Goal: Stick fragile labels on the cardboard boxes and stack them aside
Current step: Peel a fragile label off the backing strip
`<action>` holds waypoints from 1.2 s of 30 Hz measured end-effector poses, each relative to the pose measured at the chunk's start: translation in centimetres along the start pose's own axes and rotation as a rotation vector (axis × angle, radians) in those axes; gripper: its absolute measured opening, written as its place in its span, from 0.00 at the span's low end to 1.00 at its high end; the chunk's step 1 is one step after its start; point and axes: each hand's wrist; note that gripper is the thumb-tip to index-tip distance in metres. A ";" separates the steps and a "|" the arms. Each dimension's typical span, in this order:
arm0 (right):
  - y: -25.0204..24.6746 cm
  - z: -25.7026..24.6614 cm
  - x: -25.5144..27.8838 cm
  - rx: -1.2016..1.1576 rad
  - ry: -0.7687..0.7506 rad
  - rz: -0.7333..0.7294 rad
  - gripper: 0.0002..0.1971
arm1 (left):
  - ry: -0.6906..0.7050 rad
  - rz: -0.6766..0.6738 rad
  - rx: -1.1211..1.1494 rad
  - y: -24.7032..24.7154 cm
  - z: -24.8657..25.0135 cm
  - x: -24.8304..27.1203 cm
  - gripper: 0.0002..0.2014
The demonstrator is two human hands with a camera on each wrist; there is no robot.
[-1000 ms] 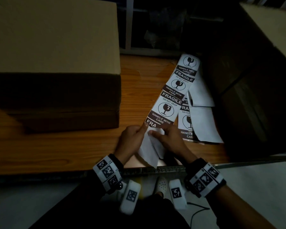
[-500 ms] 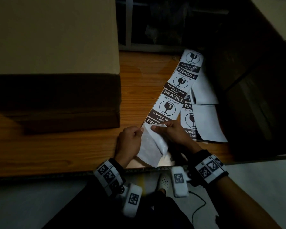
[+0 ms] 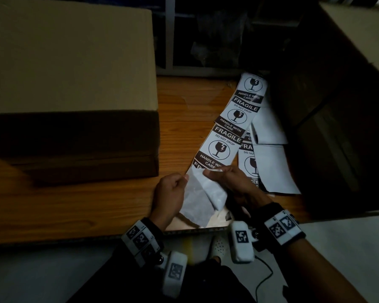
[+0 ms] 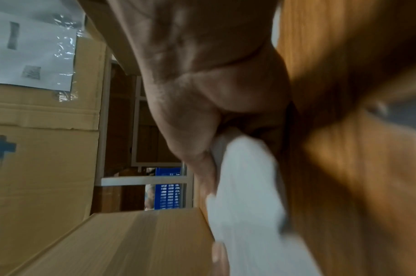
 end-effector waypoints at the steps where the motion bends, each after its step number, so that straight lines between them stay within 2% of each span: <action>1: -0.3 -0.3 0.2 0.032 0.042 -0.041 0.16 | -0.003 -0.013 0.000 0.0 0.0 -0.1 0.18; 5: -2.5 -1.5 1.0 0.207 0.126 -0.271 0.32 | 0.000 -0.076 -0.072 0.1 0.2 -0.6 0.17; 7: -3.4 -2.4 1.6 0.206 0.147 -0.322 0.34 | -0.007 -0.058 -0.079 0.0 0.0 -0.8 0.17; 9: -3.3 -2.9 2.2 0.249 0.108 -0.247 0.25 | 0.011 -0.055 -0.086 0.0 -0.1 -0.7 0.16; 13: -1.0 -2.5 2.2 0.614 -0.145 0.053 0.11 | 0.096 -0.051 -0.119 0.3 -0.1 -0.2 0.17; 18: 0.3 -1.7 0.5 0.835 -0.401 0.368 0.04 | 0.094 -0.055 -0.089 0.3 -0.3 -0.2 0.17; 21: 0.0 -1.2 0.4 0.739 -0.551 0.407 0.05 | 0.059 -0.058 -0.079 0.2 0.0 -0.7 0.18; 23: 0.3 -0.7 1.0 0.669 -0.627 0.408 0.15 | 0.045 -0.058 -0.044 0.0 0.1 -1.6 0.19; 25: 0.6 -0.5 2.0 0.573 -0.614 0.433 0.25 | 0.027 -0.043 -0.011 0.0 0.4 -2.4 0.20; 27: 0.5 -0.3 2.6 0.511 -0.556 0.452 0.30 | 0.031 -0.014 -0.050 0.3 0.9 -3.0 0.19; 29: 0.3 0.5 2.9 0.610 -0.471 0.488 0.36 | 0.047 0.002 -0.112 0.7 1.1 -3.3 0.19; 31: 0.4 1.4 3.0 0.591 -0.377 0.442 0.39 | 0.033 0.010 -0.100 0.9 1.1 -3.4 0.19; 32: 0.3 1.7 3.0 0.530 -0.334 0.396 0.33 | 0.004 0.013 -0.053 0.9 1.1 -3.5 0.19; 34: 0.4 1.3 3.4 0.367 -0.253 0.251 0.12 | -0.078 0.030 0.097 0.6 1.5 -3.4 0.19; 35: 0.3 1.1 3.4 0.266 -0.201 0.189 0.06 | -0.116 0.037 0.179 0.2 2.1 -3.2 0.17; 36: 0.3 0.8 3.4 0.179 -0.148 0.148 0.05 | -0.153 0.032 0.271 -0.2 2.8 -2.8 0.14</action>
Point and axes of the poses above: each hand's wrist, its own x-axis away from the middle knuckle, its own y-axis out of the palm, z = x × y, and after that the axes turned 15 degrees about y, right-handed
